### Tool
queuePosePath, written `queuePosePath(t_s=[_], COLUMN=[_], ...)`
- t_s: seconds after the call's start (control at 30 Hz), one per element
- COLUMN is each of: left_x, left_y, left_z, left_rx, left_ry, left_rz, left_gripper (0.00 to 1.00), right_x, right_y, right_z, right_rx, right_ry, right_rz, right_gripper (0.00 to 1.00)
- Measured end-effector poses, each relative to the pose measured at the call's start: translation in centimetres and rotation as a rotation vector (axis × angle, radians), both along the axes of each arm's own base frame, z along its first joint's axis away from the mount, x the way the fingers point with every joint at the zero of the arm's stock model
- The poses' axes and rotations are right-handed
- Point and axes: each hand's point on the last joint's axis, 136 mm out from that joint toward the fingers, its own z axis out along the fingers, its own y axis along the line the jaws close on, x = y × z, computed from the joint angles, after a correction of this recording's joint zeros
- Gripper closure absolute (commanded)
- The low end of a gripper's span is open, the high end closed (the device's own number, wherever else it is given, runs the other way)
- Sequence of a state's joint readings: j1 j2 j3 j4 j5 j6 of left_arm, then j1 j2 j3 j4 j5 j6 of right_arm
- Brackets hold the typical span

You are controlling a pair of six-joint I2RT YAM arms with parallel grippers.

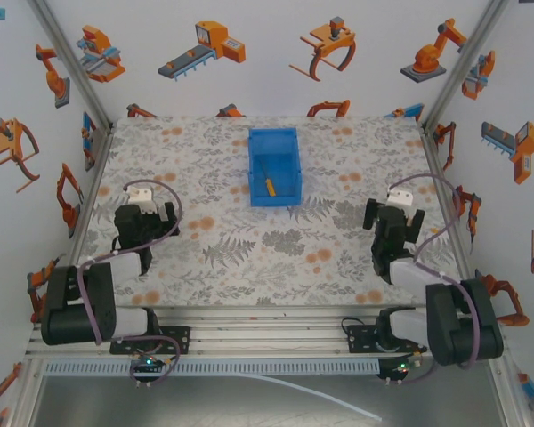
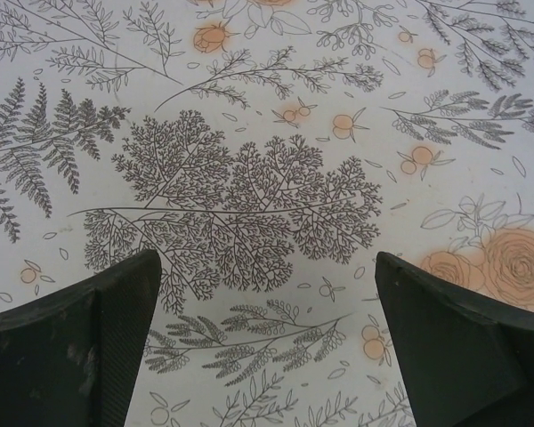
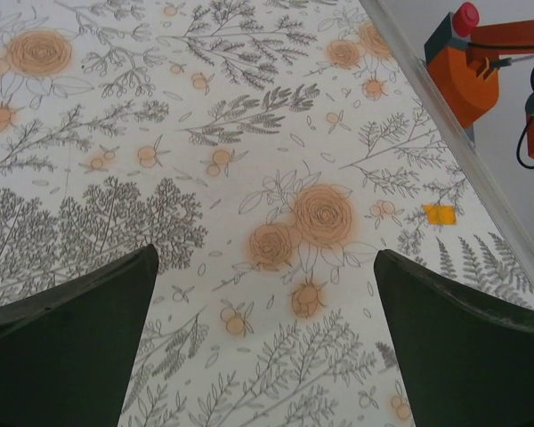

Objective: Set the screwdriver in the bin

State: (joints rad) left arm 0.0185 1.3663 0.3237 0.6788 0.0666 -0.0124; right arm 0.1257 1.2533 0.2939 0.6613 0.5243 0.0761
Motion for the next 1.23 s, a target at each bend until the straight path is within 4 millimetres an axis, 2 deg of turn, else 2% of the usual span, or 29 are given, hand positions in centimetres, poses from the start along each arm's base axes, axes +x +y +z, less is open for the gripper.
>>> queuePosePath(t_s=[0.23,0.4,0.5,0.63,1.23], left_x=[1.4,1.8,2.5,3.3,3.2], left_y=[0.4,0.5,0.7,0.4,0.4], left_z=[-1.6,-1.2,-0.6,0.3,0.1], left_rx=[-0.008,-0.008,-0.007,-0.002,-0.001], left_ry=[-0.021,-0.04,-0.048,-0.065,-0.053], left_rz=[0.025,0.034,0.046,0.043,0.044], left_gripper=[0.03,0.03,0.03,0.03,0.03], right_x=[1.7,3.0,3.5,4.0,4.0], right_y=[0.2,0.8,1.4,1.2,1.3], right_z=[-3.6,-4.2,-4.1,-3.5,-3.6], right_rx=[0.023,0.074,0.093,0.096,0.107], right_ry=[0.043,0.042,0.035,0.017,0.019], right_rz=[0.052,0.146,0.186,0.181,0.197], right_gripper=[0.01,0.01,0.01,0.01,0.01])
